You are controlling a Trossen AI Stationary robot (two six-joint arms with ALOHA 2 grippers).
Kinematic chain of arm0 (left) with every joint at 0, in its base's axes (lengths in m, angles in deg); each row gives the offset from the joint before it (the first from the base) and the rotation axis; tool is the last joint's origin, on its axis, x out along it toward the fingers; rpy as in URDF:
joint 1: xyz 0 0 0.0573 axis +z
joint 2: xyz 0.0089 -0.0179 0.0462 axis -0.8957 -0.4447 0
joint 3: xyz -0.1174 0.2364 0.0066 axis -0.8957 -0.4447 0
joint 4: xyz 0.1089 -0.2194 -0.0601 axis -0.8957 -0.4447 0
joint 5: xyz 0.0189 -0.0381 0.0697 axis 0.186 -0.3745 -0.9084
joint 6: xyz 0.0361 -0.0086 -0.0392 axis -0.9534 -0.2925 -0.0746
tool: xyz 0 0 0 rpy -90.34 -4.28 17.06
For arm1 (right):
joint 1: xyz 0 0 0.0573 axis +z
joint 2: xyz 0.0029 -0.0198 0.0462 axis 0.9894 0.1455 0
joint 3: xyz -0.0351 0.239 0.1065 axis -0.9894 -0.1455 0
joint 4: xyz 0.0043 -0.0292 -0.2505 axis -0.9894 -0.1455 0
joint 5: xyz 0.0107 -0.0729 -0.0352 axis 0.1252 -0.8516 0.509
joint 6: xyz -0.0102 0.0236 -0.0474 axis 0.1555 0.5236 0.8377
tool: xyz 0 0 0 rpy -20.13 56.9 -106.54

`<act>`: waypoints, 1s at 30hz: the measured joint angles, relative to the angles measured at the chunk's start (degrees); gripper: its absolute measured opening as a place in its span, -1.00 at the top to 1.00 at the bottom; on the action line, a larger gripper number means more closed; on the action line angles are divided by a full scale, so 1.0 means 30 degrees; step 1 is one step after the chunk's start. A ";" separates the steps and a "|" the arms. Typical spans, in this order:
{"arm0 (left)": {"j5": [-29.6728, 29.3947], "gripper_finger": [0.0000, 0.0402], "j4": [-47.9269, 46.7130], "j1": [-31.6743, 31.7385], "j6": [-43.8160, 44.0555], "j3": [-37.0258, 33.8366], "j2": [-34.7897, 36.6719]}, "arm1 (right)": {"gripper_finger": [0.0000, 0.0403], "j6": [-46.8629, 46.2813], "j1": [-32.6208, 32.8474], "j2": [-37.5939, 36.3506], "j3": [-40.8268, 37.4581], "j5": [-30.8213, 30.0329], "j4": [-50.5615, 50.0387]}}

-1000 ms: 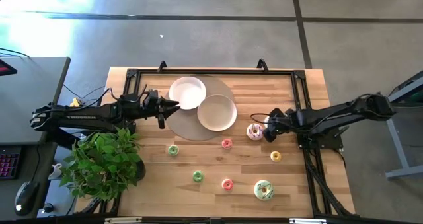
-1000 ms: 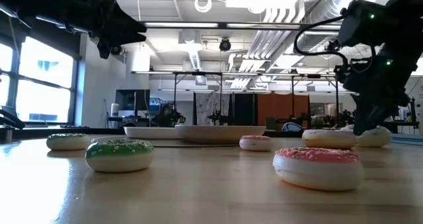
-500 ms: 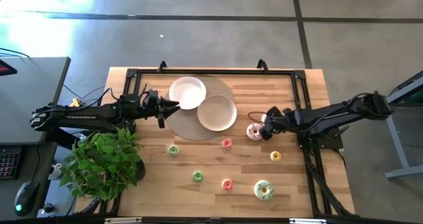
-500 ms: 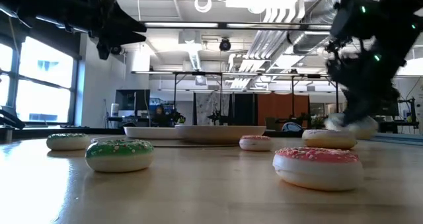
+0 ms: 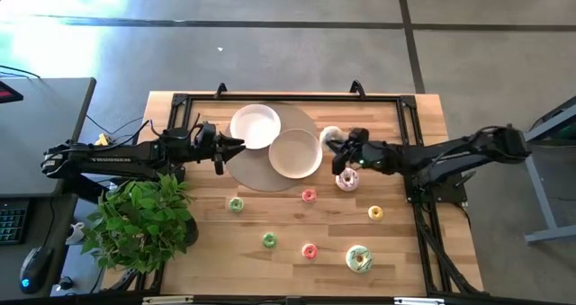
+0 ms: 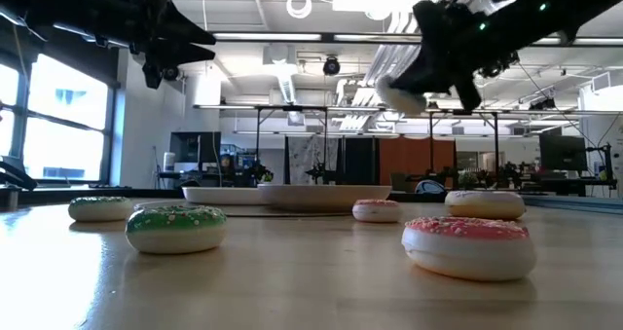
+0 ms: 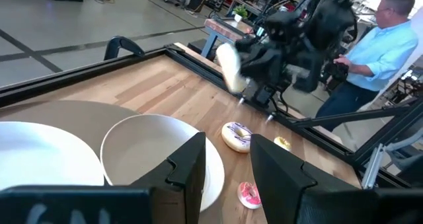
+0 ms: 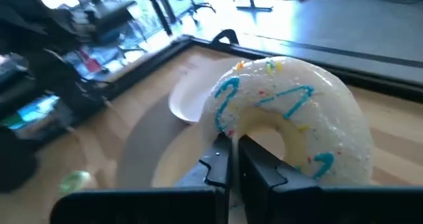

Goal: Pick & Place donuts
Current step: Put the large white doughnut on the brown plate

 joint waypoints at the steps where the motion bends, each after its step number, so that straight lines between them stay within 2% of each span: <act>1: 0.0066 0.41 0.0006 -0.0006 -0.0001 0.0000 0.0000 | 0.96 -0.0225 -0.0124 0.0759 -0.0020 0.0053 0.0646; 8: 0.0420 0.41 0.0004 -0.0007 -0.0215 0.0000 0.0004 | 0.93 -0.1080 -0.1155 0.6505 0.0078 0.3032 0.8336; 10: 0.0429 0.41 0.0006 0.0000 -0.0481 0.0000 0.0006 | 0.93 -0.1577 -0.1375 0.7798 0.0617 0.3378 0.9066; 15: 0.0241 0.41 0.0015 0.0000 -0.1167 0.0000 0.0004 | 0.96 -0.1426 -0.1793 1.0558 0.2559 0.4811 0.7348; 18: 0.0241 0.41 0.0007 0.0000 -0.1202 -0.0007 0.0007 | 0.91 -0.0582 -0.1841 1.1574 0.3846 0.5432 0.6165; 26: 0.0086 0.41 -0.0015 0.0000 -0.1202 -0.0007 0.0007 | 0.69 0.0105 -0.2296 1.2059 0.6470 0.5544 0.0057; 30: 0.0073 0.41 -0.0022 0.0000 -0.1318 -0.0007 0.0007 | 0.61 0.0316 -0.2404 1.2059 0.7025 0.5512 -0.1263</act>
